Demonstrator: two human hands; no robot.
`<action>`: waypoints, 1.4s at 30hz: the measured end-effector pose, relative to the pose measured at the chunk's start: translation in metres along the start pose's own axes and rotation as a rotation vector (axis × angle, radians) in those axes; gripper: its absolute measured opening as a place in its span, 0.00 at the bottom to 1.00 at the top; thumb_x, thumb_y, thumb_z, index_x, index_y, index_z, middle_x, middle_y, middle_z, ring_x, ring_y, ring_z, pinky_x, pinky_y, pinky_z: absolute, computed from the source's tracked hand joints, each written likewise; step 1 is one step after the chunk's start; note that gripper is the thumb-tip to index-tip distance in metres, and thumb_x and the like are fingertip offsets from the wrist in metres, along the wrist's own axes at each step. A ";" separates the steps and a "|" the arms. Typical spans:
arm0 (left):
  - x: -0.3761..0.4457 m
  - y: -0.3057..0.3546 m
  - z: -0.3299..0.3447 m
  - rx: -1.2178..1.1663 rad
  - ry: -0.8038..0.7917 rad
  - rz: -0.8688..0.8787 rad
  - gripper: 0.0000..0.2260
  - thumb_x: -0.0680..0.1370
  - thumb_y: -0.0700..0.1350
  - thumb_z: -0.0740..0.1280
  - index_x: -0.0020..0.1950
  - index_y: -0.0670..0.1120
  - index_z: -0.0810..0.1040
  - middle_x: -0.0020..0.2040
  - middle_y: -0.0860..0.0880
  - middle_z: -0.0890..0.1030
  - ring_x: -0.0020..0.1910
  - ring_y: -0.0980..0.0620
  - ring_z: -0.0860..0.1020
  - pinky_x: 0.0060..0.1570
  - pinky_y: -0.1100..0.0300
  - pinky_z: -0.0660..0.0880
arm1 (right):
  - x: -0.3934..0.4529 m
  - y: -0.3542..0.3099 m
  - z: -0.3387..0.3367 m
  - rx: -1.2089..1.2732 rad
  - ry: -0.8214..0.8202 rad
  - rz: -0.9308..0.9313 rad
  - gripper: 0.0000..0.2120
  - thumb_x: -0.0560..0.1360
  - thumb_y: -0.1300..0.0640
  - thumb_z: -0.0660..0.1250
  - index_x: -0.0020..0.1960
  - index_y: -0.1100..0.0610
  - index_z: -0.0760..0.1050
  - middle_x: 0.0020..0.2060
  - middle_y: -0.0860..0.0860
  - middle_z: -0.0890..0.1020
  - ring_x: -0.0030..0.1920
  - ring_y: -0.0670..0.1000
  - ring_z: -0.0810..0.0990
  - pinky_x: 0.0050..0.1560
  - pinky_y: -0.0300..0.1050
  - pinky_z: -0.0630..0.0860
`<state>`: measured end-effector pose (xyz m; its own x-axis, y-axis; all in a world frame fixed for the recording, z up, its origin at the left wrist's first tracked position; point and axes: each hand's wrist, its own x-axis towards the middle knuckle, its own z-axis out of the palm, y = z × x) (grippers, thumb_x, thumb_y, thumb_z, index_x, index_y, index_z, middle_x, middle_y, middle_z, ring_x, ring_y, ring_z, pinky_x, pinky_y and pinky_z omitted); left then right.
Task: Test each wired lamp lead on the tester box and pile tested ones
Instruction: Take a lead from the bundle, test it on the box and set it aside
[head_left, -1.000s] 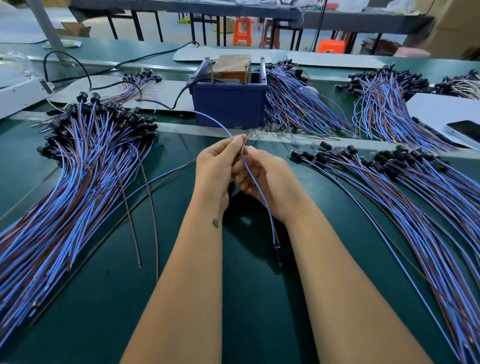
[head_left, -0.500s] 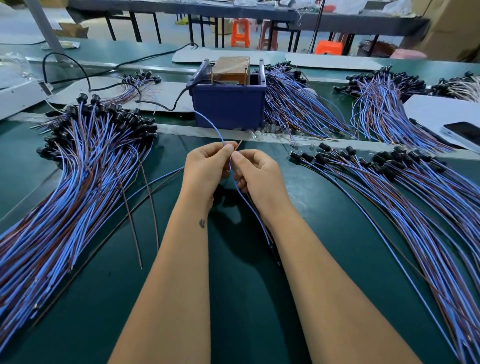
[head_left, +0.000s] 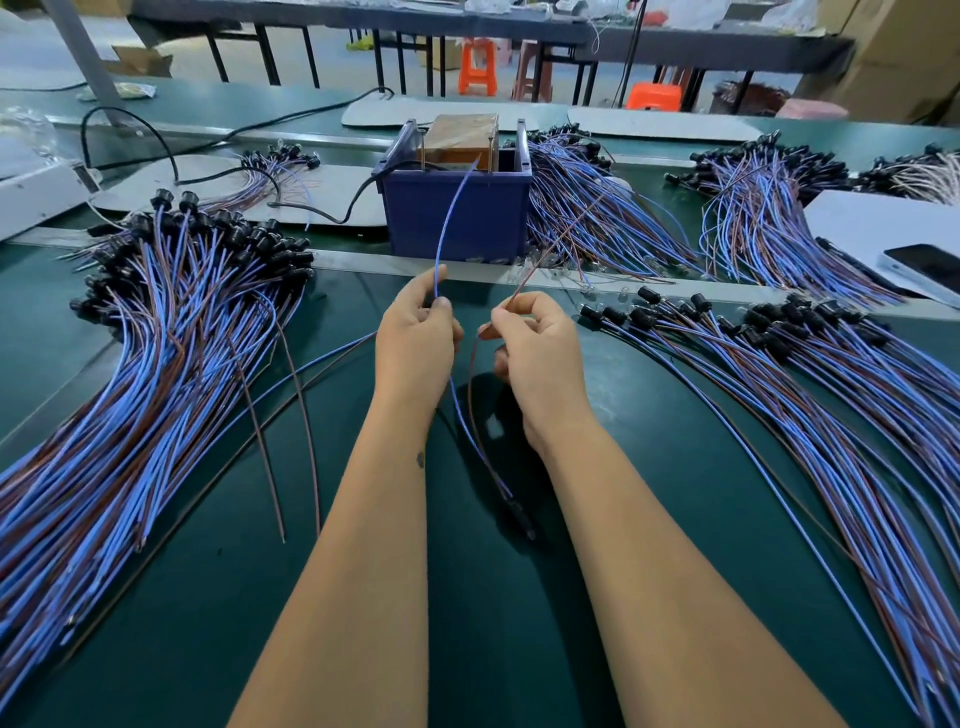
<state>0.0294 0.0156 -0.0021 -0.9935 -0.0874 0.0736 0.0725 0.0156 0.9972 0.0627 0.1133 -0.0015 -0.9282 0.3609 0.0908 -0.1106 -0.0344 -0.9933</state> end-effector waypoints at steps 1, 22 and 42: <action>0.000 -0.001 0.001 0.002 0.007 0.008 0.16 0.83 0.40 0.58 0.66 0.54 0.75 0.26 0.57 0.70 0.25 0.59 0.67 0.30 0.68 0.68 | -0.001 0.001 0.001 -0.056 -0.012 -0.027 0.07 0.78 0.62 0.63 0.42 0.54 0.71 0.33 0.51 0.80 0.28 0.44 0.70 0.35 0.44 0.68; 0.000 0.001 0.005 -0.075 0.119 -0.019 0.10 0.83 0.42 0.56 0.52 0.53 0.75 0.27 0.56 0.69 0.22 0.60 0.65 0.24 0.68 0.65 | 0.006 0.003 0.005 -0.282 0.059 -0.110 0.08 0.79 0.57 0.61 0.42 0.48 0.72 0.28 0.48 0.74 0.29 0.46 0.70 0.28 0.36 0.67; 0.008 0.001 -0.007 -0.219 0.201 -0.114 0.11 0.82 0.40 0.58 0.53 0.51 0.78 0.25 0.57 0.74 0.24 0.59 0.70 0.28 0.65 0.69 | 0.008 0.002 -0.002 -0.174 0.051 -0.061 0.06 0.80 0.57 0.62 0.47 0.52 0.78 0.27 0.46 0.74 0.27 0.41 0.70 0.34 0.37 0.70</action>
<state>0.0218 0.0075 -0.0003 -0.9606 -0.2713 -0.0599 0.0009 -0.2186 0.9758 0.0553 0.1181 -0.0025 -0.9019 0.4043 0.1521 -0.0988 0.1495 -0.9838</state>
